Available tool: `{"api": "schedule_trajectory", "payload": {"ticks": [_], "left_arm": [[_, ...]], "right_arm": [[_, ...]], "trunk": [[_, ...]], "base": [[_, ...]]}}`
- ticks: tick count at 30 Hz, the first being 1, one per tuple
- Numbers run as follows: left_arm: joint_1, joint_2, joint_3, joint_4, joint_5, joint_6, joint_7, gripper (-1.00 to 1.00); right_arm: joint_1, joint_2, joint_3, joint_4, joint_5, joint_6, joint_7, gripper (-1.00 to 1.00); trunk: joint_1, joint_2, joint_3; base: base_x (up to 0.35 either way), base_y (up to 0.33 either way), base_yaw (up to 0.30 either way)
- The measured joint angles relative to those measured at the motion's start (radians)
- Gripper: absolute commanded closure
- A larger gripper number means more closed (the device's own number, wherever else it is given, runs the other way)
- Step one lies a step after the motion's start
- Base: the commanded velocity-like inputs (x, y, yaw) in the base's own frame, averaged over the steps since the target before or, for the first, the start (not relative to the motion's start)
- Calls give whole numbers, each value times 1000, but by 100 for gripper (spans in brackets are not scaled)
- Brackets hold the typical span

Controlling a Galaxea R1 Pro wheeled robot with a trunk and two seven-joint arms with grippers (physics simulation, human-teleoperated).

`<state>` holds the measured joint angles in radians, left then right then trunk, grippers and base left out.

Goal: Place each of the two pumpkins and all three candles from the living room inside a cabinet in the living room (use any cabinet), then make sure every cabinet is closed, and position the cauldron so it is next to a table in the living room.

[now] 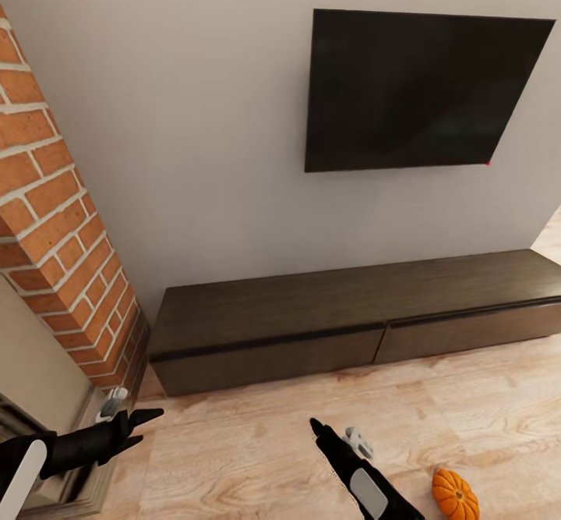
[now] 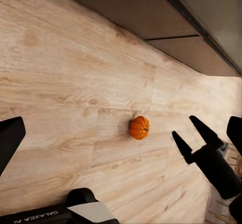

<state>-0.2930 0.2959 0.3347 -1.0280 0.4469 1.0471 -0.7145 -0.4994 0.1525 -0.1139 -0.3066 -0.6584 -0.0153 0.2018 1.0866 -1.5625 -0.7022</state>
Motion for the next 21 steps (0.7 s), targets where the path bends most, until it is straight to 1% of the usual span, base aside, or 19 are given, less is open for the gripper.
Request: {"api": "schedule_trajectory", "payload": {"ticks": [2, 5, 6, 9, 11, 12, 13, 15, 18, 21], "left_arm": [[0, 0, 1, 0, 0, 0, -1, -100], [0, 0, 2, 0, 1, 0, -2, -100], [0, 0, 2, 0, 1, 0, -8, -100], [0, 0, -1, 0, 1, 0, -44, -100], [0, 0, -3, 0, 1, 0, -80, -100], [0, 0, -4, -1, 1, 0, -89, -100], [0, 0, -4, 0, 1, 0, -106, -100], [0, 0, -4, 0, 1, 0, -129, -100], [0, 1, -1, 0, 1, 0, -141, -100], [0, 6, 0, 0, 1, 0, -155, -100]], "right_arm": [[-20, 7, -21, -1, -16, -2, 30, -100], [-60, 22, -32, -5, -37, -8, 45, -100], [-71, 22, -34, -11, -41, -17, 47, -100], [-80, 22, -46, -15, -57, -20, 57, -100], [-82, 22, -74, -16, -101, -21, 77, -100], [-82, 22, -79, -16, -113, -21, 86, -100], [-82, 22, -86, -16, -133, -21, 106, -100], [-83, 22, -94, -18, -154, -20, 165, -100], [-83, 22, -96, -19, -165, -23, 212, -100], [-83, 22, -97, -27, -166, -23, 228, -100]], "trunk": [[8, -14, -6], [19, -35, -16], [23, -42, -19], [35, -63, -28], [42, -77, -34], [46, -84, -38], [50, -91, -41], [58, -105, -47], [69, -126, -56], [81, -147, -66]], "base": [[0, 0, 0], [0, 0, 0], [0, 0, 0], [0, 0, 0], [0, 0, 0], [0, 0, 0], [0, 0, 0], [0, 0, 0], [0, 0, 0], [0, 0, 0]]}}
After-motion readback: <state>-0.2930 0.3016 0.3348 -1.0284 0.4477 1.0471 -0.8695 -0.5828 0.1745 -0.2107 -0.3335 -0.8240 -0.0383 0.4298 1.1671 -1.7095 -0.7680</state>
